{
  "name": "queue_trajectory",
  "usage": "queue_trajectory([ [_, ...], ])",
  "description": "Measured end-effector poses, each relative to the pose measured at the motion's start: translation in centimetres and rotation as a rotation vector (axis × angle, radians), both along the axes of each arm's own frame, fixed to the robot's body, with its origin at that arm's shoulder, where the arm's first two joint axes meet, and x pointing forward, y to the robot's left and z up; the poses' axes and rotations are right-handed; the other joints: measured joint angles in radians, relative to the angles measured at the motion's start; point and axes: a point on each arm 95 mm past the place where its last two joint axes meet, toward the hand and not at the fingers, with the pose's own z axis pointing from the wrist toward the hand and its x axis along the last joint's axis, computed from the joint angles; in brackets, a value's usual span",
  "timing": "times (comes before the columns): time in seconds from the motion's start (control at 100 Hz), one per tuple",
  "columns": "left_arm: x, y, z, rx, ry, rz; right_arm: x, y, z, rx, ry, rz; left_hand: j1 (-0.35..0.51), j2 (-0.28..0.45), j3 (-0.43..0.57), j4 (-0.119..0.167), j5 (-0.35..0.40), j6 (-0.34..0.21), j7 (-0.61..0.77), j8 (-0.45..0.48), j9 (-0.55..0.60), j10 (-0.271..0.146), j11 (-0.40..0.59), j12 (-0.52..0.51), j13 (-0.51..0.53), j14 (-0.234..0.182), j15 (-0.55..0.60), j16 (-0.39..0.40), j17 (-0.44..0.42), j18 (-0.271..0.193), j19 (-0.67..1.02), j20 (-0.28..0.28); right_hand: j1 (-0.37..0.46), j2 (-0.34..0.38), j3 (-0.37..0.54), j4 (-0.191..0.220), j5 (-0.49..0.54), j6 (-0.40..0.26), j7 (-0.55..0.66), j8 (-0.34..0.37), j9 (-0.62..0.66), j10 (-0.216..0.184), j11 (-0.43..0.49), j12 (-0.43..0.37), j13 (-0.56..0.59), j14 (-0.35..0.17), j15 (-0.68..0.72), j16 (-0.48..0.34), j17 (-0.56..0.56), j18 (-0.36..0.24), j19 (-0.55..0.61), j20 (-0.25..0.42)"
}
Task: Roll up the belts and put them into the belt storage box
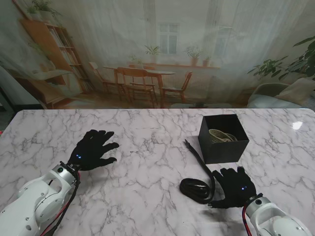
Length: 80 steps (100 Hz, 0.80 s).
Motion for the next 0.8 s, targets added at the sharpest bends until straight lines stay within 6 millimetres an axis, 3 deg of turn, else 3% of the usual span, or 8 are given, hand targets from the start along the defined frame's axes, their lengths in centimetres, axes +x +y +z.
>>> queue_trajectory([
  [0.04,0.0,0.0,0.0,0.000,0.000,0.001,-0.2,0.0,-0.1,-0.013,0.016,-0.018,0.000,0.000,0.000,0.000,0.000,0.000,0.000,0.000,0.000,0.000,0.000,0.000,0.000,0.000,0.000,0.000,0.000,0.000,0.000,0.000,-0.047,0.025,0.012,-0.005,0.009,0.000,0.002,0.000,-0.001,0.003,-0.022,-0.008,-0.002,0.000,0.000,0.000,-0.009,-0.009,0.000,0.000],
  [0.13,0.0,0.0,0.0,0.000,0.000,0.001,-0.6,0.0,-0.4,-0.040,0.047,-0.055,0.000,0.000,0.000,0.000,0.000,0.000,0.000,0.000,0.000,0.000,0.000,0.000,0.000,0.000,0.000,0.000,0.000,0.000,0.000,0.000,-0.063,0.039,0.009,-0.005,0.019,0.000,0.013,0.012,-0.002,0.008,-0.046,-0.015,-0.017,0.000,0.003,0.000,-0.028,-0.011,0.000,0.000],
  [0.51,0.0,0.1,0.0,0.000,0.002,0.003,-0.4,1.7,-2.1,-0.041,0.095,-0.124,0.000,0.000,0.000,0.000,0.000,0.000,0.000,0.000,0.000,0.000,0.000,0.000,0.000,0.000,0.000,0.000,0.000,0.000,0.000,0.000,-0.063,0.051,0.010,-0.005,0.019,0.001,0.012,0.039,-0.108,0.018,-0.093,-0.057,-0.079,0.000,0.006,0.007,-0.103,-0.011,-0.029,0.000],
  [0.8,0.0,0.1,0.0,0.000,0.003,0.002,0.3,2.4,-2.9,-0.025,0.083,-0.154,0.000,0.000,0.000,0.000,0.000,0.000,0.000,0.000,0.000,0.000,0.000,0.000,0.000,0.000,0.000,0.000,0.000,0.000,0.000,0.000,-0.061,0.050,0.010,-0.005,-0.011,0.013,-0.096,0.039,-0.158,0.020,-0.094,-0.105,-0.103,0.000,0.006,0.007,-0.135,-0.010,-0.049,0.000],
])
